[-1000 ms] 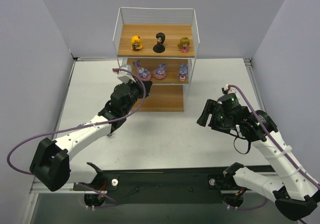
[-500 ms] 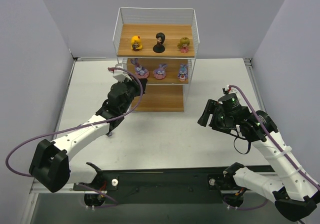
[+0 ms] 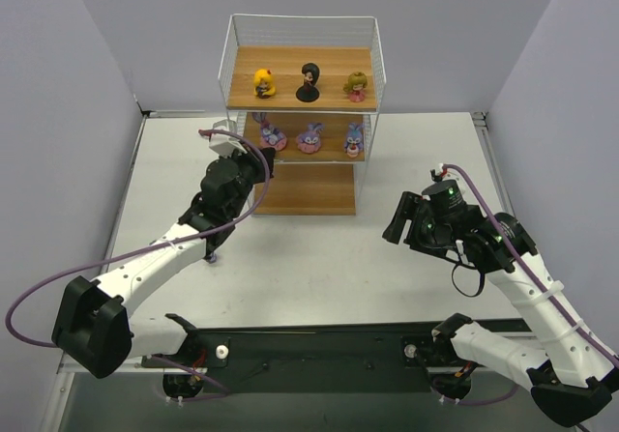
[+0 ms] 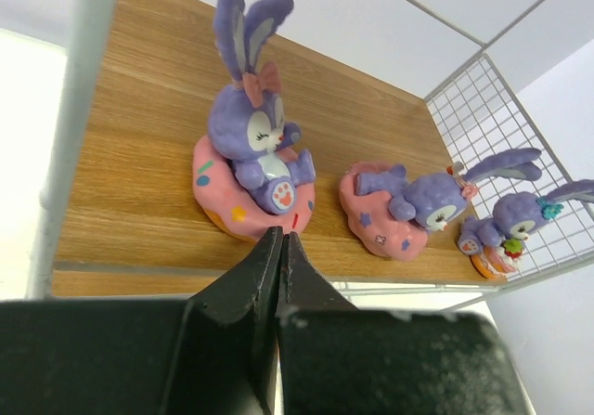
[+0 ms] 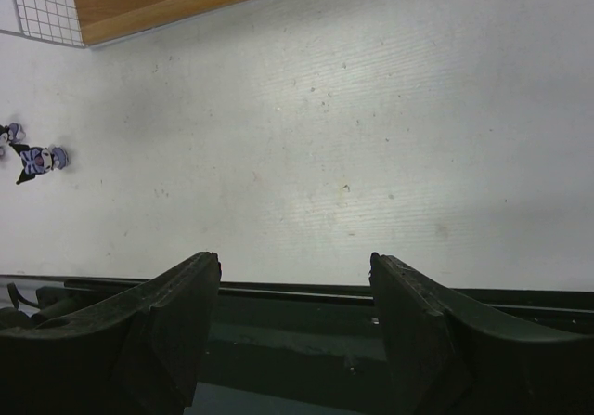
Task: Place and organize the plastic toys onto the shelf
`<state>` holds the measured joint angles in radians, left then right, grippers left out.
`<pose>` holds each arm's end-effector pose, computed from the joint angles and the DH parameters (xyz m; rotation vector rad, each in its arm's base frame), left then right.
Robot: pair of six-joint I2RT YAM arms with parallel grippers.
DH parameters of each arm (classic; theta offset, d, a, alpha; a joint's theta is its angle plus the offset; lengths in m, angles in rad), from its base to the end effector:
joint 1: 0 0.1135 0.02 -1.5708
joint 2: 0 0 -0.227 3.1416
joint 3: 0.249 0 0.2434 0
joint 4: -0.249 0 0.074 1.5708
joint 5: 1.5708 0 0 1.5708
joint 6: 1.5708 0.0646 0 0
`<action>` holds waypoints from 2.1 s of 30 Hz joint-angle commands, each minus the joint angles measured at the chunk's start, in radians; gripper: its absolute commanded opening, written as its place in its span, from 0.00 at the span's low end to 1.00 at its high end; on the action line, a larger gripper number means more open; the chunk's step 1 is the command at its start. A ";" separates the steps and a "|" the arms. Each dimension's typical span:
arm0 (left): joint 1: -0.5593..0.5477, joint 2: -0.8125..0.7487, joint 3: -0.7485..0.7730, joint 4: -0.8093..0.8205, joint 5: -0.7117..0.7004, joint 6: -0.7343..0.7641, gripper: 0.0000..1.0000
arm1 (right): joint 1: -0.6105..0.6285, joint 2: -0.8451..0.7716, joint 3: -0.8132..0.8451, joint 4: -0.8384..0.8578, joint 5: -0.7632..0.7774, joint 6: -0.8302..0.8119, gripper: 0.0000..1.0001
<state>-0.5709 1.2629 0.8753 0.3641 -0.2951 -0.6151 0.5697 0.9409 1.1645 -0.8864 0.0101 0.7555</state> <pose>0.2862 -0.1615 0.2930 -0.2708 1.6136 -0.6843 0.1791 0.1139 0.3225 0.2218 2.3189 0.6900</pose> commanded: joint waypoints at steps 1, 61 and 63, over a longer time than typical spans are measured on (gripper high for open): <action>0.016 -0.036 -0.001 0.006 -0.035 0.025 0.00 | -0.005 0.009 -0.005 -0.013 -0.002 -0.008 0.66; 0.055 0.027 0.047 0.130 0.060 0.002 0.48 | -0.017 0.032 0.000 0.001 -0.032 -0.033 0.67; 0.049 0.036 0.048 0.154 0.038 0.000 0.48 | -0.021 0.029 -0.003 0.001 -0.032 -0.036 0.67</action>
<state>-0.5114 1.2808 0.8719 0.4267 -0.2161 -0.5861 0.5587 0.9878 1.1648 -0.8780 -0.0158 0.7319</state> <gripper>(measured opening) 0.478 0.673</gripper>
